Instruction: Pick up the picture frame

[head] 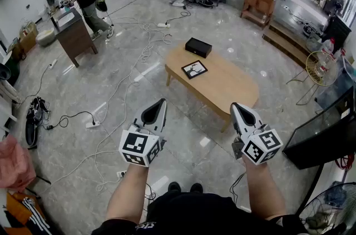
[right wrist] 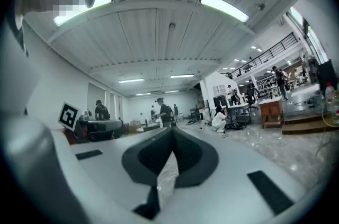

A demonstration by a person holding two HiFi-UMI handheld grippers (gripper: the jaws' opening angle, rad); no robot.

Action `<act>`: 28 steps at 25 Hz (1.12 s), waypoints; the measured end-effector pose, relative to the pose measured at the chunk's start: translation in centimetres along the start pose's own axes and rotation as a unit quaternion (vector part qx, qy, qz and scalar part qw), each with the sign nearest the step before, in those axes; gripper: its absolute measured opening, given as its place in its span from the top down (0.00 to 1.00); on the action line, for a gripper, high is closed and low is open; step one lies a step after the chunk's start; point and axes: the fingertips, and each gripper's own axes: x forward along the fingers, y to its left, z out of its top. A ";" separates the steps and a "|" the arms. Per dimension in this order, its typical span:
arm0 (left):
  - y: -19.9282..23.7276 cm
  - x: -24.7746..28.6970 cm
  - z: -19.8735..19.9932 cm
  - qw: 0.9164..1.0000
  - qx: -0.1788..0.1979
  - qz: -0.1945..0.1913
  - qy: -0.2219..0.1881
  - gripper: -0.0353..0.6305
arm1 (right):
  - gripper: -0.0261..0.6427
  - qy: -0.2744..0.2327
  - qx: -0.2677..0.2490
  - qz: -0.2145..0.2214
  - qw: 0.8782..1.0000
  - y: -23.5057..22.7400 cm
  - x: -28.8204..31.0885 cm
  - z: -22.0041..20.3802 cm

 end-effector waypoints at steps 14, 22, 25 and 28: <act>3.5 -1.5 -2.3 0.999 -0.019 -0.016 0.035 0.93 | 0.96 0.011 -0.001 -0.013 1.000 1.9 1.2 -1.7; 5.4 -4.2 -2.6 0.999 -0.027 -0.015 0.024 0.93 | 0.95 0.027 -0.015 0.003 1.000 6.8 2.6 -2.6; 6.3 -5.7 -2.4 0.999 -0.026 -0.014 0.021 0.93 | 0.95 0.028 -0.024 0.005 0.999 8.6 2.9 -2.9; 7.3 -7.1 -2.5 0.999 -0.031 -0.007 0.019 0.93 | 0.95 0.028 -0.023 0.006 0.999 9.6 2.8 -3.1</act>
